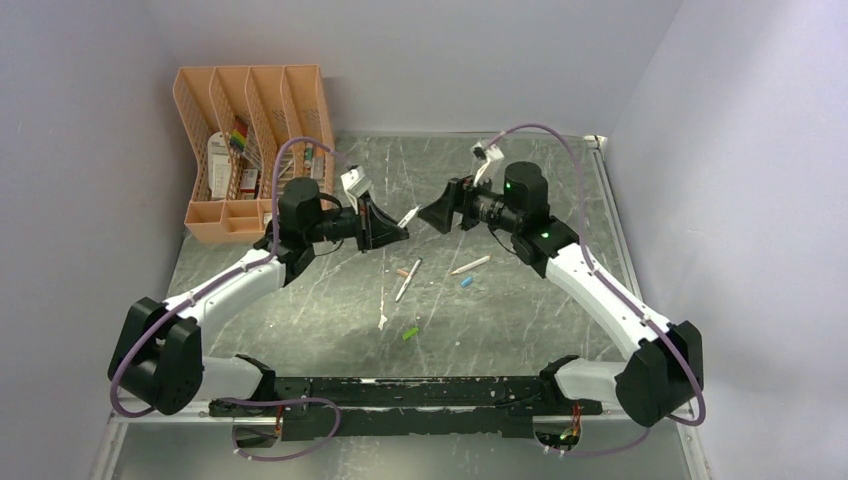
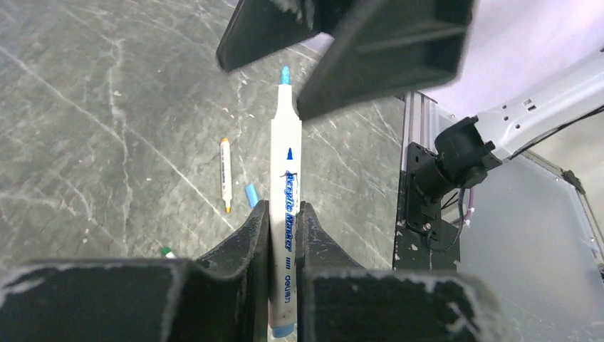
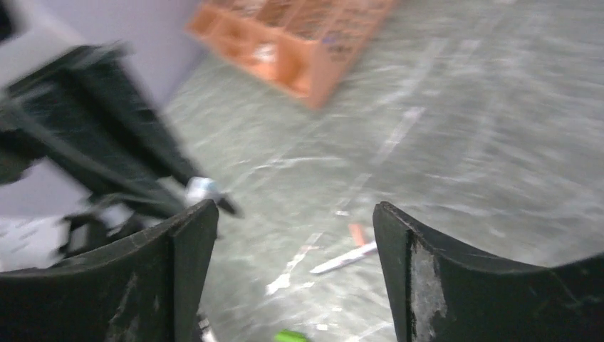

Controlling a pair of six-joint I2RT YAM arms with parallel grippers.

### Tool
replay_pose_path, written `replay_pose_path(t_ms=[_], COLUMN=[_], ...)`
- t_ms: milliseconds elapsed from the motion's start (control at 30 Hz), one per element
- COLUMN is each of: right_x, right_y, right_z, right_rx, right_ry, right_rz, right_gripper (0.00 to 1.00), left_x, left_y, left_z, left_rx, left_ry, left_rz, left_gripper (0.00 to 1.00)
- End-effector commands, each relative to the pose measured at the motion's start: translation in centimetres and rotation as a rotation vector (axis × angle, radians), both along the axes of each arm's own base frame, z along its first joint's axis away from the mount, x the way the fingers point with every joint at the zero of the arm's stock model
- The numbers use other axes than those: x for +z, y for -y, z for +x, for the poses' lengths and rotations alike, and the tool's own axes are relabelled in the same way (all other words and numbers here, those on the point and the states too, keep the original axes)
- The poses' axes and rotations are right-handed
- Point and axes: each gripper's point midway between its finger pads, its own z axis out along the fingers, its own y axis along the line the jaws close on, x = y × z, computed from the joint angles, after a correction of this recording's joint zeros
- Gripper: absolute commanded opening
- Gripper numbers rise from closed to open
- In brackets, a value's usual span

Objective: Insert the pens into the pen caps

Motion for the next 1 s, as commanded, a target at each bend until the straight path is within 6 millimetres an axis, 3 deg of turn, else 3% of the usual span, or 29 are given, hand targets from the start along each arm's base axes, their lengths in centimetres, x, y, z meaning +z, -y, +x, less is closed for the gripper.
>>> replay_pose_path(t_ms=[0, 33, 133, 200, 400, 567, 633, 667, 733, 800, 833, 967], right_x=[-5.9, -7.8, -12.5, -14.6, -18.5, -20.6, -19.7, -18.4, -14.7, -10.7, -6.9, -0.5], right_y=[8.0, 9.7, 13.2, 14.2, 14.4, 13.1, 12.0, 10.8, 7.9, 6.2, 5.6, 4.3], right_z=[4.3, 4.3, 3.0, 1.5, -1.8, -3.6, -3.6, -3.4, -3.2, -2.9, -2.5, -2.1], right_rx=[-0.506, -0.592, -0.77, -0.824, -0.886, -0.867, -0.854, -0.807, -0.702, -0.645, -0.616, -0.539], right_ry=[-0.137, -0.193, -0.32, -0.381, -0.531, -0.578, -0.534, -0.471, -0.35, -0.259, -0.185, -0.042], right_rz=[-0.196, -0.259, -0.375, -0.378, -0.285, -0.319, -0.321, -0.298, -0.196, -0.063, 0.049, 0.184], right_gripper=[0.7, 0.62, 0.48, 0.52, 0.44, 0.43, 0.34, 0.25, 0.2, 0.26, 0.39, 0.6], left_x=[2.0, 2.3, 3.1, 3.3, 3.7, 4.2, 4.0, 3.7, 3.1, 2.3, 1.6, 1.1], left_y=[-1.1, -1.3, -1.3, -1.3, -1.9, -2.1, -2.2, -2.3, -2.7, -3.2, -3.7, -3.5], left_z=[1.2, 1.1, 0.3, 0.3, 0.9, 1.2, 1.4, 1.6, 2.9, 4.3, 4.8, 4.6], left_rx=[0.077, 0.073, 0.041, 0.043, 0.105, 0.128, 0.144, 0.159, 0.238, 0.329, 0.392, 0.415], left_ry=[0.043, 0.046, 0.059, 0.074, 0.151, 0.182, 0.179, 0.172, 0.133, 0.1, 0.095, 0.09], left_rz=[-0.092, -0.111, -0.157, -0.166, -0.172, -0.184, -0.18, -0.177, -0.163, -0.143, -0.147, -0.162], left_gripper=[0.07, 0.07, 0.07, 0.07, 0.07, 0.07, 0.07, 0.07, 0.07, 0.07, 0.07, 0.07])
